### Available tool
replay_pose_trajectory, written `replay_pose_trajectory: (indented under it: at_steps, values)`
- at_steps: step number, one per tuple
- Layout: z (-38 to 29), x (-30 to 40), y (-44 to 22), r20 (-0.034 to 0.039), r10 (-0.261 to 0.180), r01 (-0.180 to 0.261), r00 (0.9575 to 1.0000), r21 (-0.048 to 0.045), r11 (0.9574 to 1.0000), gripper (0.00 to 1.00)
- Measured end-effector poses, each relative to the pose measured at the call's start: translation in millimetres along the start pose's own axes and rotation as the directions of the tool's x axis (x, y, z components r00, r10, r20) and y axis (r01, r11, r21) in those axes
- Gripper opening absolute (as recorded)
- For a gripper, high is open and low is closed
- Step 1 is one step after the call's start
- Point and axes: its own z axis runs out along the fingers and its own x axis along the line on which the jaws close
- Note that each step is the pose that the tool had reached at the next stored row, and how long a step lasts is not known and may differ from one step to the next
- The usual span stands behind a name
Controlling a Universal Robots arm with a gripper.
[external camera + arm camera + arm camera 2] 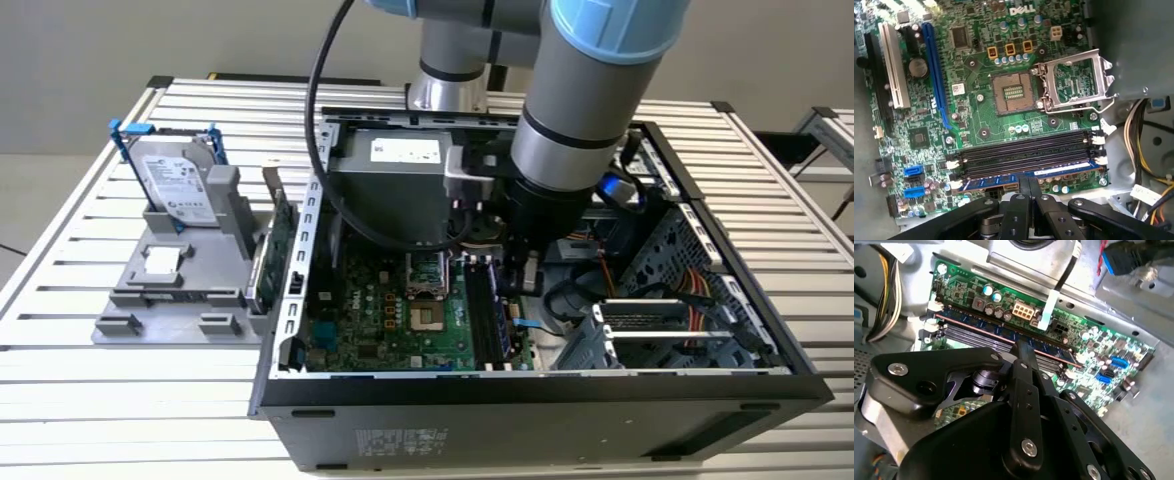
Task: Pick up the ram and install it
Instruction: 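Press down the ram until it locks into place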
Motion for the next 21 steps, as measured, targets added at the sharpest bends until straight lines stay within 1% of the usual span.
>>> replay_pose_trajectory:
  at_steps: [7, 13, 15, 21]
  values:
    - [3.0, -5.3, 0.8, -0.0008, -0.059, 0.059, 0.9982, 0.0011, 0.9982, 0.0]
    - [5.9, -9.7, 1.4, -0.0013, -0.11, 0.11, 0.994, 0.002, 0.994, 0.0]
    - [6.1, -10.0, 1.4, -0.0012, -0.115, 0.115, 0.9934, 0.0021, 0.9934, 0.0]
    - [6.1, -9.7, 1.5, -0.0014, -0.115, 0.115, 0.9934, 0.0021, 0.9934, 0.0]
